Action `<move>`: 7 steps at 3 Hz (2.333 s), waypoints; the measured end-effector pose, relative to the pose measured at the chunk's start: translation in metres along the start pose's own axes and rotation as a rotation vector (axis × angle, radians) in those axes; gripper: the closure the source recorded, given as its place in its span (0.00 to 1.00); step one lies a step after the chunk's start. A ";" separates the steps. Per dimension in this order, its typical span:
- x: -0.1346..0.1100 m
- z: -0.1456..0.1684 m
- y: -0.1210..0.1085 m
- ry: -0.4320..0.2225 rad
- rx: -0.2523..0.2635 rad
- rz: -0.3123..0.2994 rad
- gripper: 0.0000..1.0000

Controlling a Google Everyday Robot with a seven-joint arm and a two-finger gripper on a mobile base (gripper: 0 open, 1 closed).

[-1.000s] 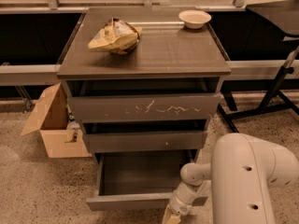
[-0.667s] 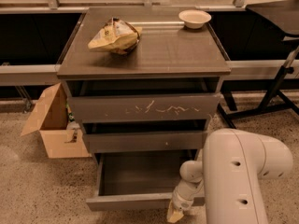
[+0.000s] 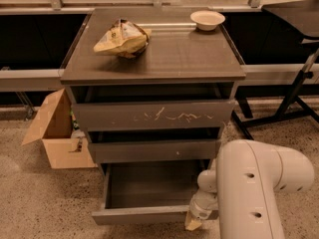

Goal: Close bottom drawer

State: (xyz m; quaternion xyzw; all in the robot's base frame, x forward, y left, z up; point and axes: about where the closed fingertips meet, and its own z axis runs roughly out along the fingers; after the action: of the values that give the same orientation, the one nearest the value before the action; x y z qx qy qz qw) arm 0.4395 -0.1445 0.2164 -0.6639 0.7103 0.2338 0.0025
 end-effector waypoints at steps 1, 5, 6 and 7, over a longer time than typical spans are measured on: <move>0.014 0.007 -0.021 -0.010 0.020 0.006 1.00; 0.027 0.010 -0.047 -0.045 0.055 0.012 0.05; 0.028 0.011 -0.048 -0.048 0.056 0.008 0.00; 0.034 0.018 -0.052 -0.053 0.051 -0.017 0.03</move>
Offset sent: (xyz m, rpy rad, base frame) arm 0.0539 -0.0334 -0.0418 0.0435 -0.0608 -0.0653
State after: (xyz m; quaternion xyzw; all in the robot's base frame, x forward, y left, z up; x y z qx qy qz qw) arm 0.4793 -0.1709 0.1722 -0.6630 0.7102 0.2332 0.0401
